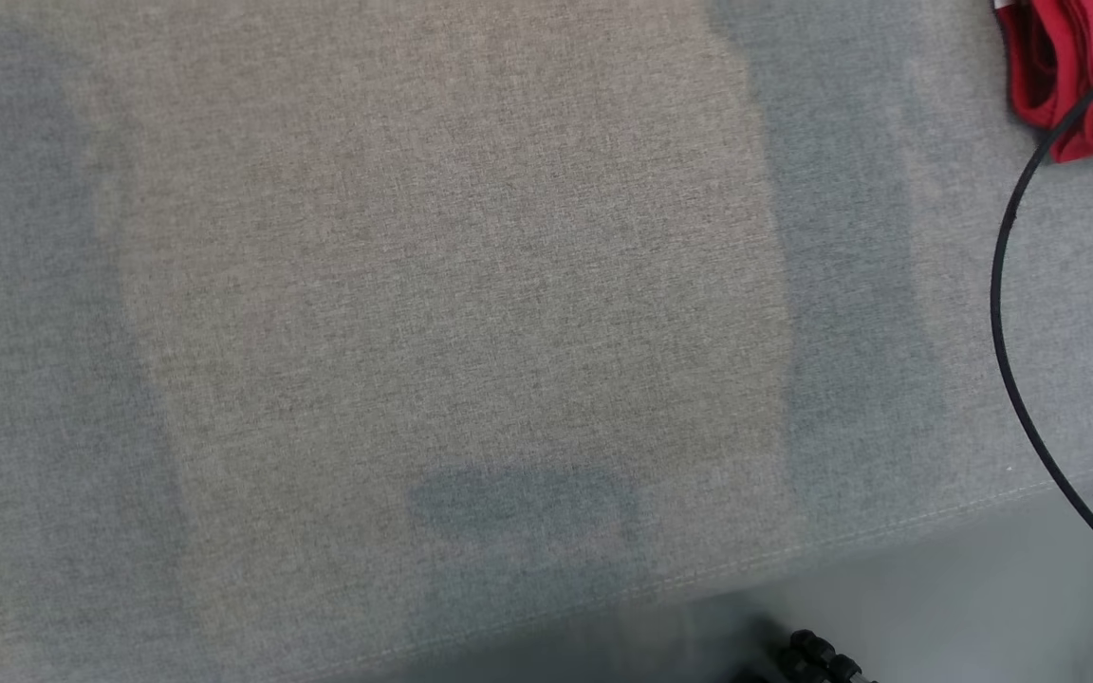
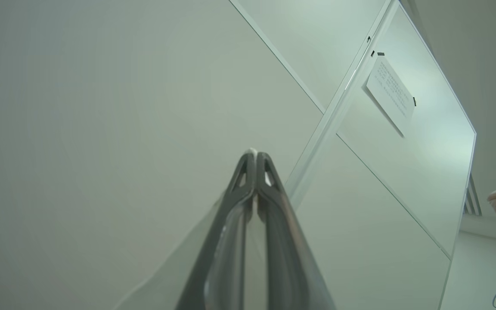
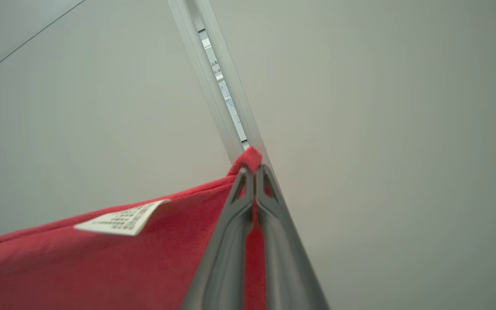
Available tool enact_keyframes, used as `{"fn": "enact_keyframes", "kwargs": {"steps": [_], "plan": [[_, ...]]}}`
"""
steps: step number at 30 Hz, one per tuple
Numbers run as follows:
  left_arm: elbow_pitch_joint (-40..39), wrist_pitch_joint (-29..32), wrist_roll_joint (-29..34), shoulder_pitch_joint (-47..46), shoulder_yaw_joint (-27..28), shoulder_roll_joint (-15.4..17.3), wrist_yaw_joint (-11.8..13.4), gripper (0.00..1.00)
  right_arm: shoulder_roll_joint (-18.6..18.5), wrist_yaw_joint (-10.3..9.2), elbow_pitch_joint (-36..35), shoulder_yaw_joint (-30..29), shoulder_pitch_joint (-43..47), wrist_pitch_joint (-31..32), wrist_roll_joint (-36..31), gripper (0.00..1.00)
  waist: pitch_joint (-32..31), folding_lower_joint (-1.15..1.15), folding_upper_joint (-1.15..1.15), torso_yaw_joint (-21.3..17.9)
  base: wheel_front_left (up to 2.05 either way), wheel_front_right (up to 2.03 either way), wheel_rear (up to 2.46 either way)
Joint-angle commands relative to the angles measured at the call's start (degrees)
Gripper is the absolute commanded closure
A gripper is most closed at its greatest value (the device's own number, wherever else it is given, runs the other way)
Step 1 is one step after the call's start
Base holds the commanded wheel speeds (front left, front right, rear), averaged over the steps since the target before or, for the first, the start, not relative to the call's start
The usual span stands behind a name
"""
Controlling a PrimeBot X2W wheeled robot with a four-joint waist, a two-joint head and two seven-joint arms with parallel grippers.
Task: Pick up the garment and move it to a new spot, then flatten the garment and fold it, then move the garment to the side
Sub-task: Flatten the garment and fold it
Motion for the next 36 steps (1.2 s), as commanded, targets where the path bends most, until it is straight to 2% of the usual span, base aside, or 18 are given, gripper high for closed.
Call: {"fn": "enact_keyframes", "kwargs": {"steps": [1, 6, 12, 15, 17, 20, 24, 29, 36], "plan": [[-0.01, 0.63, -1.04, 1.92, -0.4, -0.24, -0.37, 1.0, -0.4, -0.01, -0.12, 0.39, 1.03, -0.25, -0.37, 1.0, 1.87, 0.0, 0.0, 0.72, 0.0, 0.0, 0.0], [-3.87, 1.85, -3.91, 9.99, -2.43, -0.41, -0.78, 1.0, -2.57, -0.01, -1.83, 6.35, 6.57, 1.97, -0.89, 1.0, 3.97, 0.0, 0.0, 2.55, 0.0, 0.0, 0.0], [-12.0, 4.83, -7.54, 23.95, -2.05, 0.17, -0.35, 1.0, -7.77, -0.01, -8.63, 13.59, 17.27, 7.49, 3.9, 1.0, 2.36, 0.0, 0.0, 4.55, 0.0, 0.0, 0.0], [-16.93, 6.87, -9.43, 31.61, -0.59, 0.19, 1.91, 1.0, -10.5, -0.01, -12.86, 15.83, 22.77, 11.45, 7.14, 1.0, 0.34, 0.0, 0.0, 5.33, 0.0, 0.0, 0.0], [-20.12, 7.84, -9.13, 37.55, -0.11, 0.77, 4.32, 1.0, -12.03, 0.0, -15.33, 16.72, 26.35, 14.72, 9.38, 1.0, -0.88, 0.0, 0.0, 5.68, 0.0, 0.0, 0.0], [-24.12, 7.35, -8.12, 46.8, 0.66, -0.08, 7.56, 1.0, -14.23, -0.01, -18.53, 17.52, 31.58, 18.96, 11.13, 1.0, -3.23, 0.0, 0.0, 6.47, 0.0, 0.0, 0.0], [-27.71, 6.75, -9.78, 57.87, 1.58, -2.82, 10.17, 1.0, -16.31, -0.01, -22.19, 18.55, 38.25, 23.95, 12.25, 1.0, -6.9, 0.0, 0.0, 7.27, 0.0, 0.0, 0.0], [-29.15, 6.0, -10.55, 69.42, 1.16, -5.7, 11.73, 1.0, -17.39, -0.01, -25.34, 19.81, 46.88, 28.26, 12.1, 1.0, -11.99, 0.0, 0.0, 8.24, 0.0, 0.0, 0.0], [-28.08, 2.59, -16.11, 82.03, 2.37, -8.8, 12.44, 1.0, -17.3, -0.01, -25.76, 18.76, 57.39, 29.61, 8.84, 1.0, -18.65, 0.0, 0.0, 9.66, 0.0, 0.0, 0.0]]}}
